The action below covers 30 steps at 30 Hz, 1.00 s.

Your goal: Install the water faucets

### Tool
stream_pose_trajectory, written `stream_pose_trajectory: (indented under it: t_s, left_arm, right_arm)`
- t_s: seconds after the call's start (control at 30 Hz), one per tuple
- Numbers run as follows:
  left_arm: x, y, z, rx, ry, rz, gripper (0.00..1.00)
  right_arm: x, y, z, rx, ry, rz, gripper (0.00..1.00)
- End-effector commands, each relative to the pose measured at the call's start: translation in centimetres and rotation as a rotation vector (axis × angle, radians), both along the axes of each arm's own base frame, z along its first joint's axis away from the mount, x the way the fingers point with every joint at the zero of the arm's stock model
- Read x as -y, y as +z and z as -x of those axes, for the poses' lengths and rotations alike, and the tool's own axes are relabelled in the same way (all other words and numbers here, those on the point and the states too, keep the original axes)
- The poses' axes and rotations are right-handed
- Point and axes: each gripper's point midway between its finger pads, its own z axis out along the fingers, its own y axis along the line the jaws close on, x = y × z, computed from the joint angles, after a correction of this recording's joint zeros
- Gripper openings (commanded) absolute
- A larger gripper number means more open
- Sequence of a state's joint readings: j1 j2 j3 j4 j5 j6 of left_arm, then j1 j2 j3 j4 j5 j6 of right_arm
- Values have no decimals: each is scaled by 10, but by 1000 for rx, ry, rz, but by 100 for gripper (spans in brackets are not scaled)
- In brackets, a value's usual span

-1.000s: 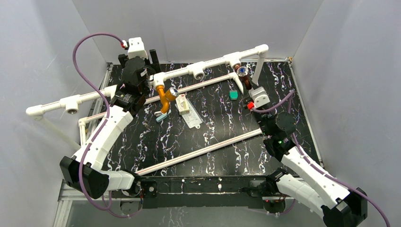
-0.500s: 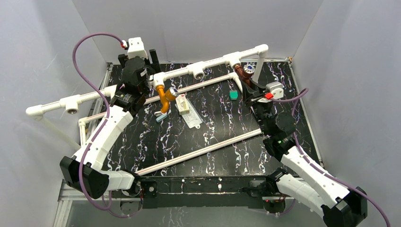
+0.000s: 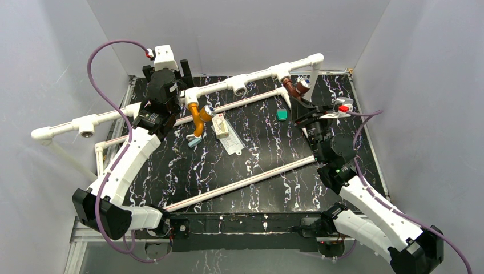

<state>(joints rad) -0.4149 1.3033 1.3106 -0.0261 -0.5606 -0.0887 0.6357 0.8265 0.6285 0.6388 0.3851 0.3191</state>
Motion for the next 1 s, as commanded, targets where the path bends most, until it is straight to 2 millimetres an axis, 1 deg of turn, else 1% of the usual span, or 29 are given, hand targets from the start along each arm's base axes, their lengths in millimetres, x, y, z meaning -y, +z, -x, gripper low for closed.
stream_pose_trajectory:
  t_s: [0.0, 0.2, 0.4, 0.5, 0.8, 0.97]
  left_arm:
    - [1, -128, 34, -431, -60, -173, 77]
    - [2, -128, 34, -432, -60, -171, 77]
    - [1, -128, 34, -431, -61, -171, 77]
    - [1, -128, 34, -432, -60, -172, 77]
    - [1, -128, 35, -431, -58, -171, 77]
    - [1, -131, 34, -439, -60, -174, 77]
  right_arm:
    - [-6, 17, 1, -62, 56, -185, 1]
    - [-3, 31, 7, -112, 89, -352, 1]
    - [0, 38, 9, -183, 115, -521, 1]
    - [1, 37, 9, -232, 119, -610, 1]
    - [-12, 34, 7, -332, 217, -841, 1]
    - [-18, 34, 6, -390, 275, -976, 1]
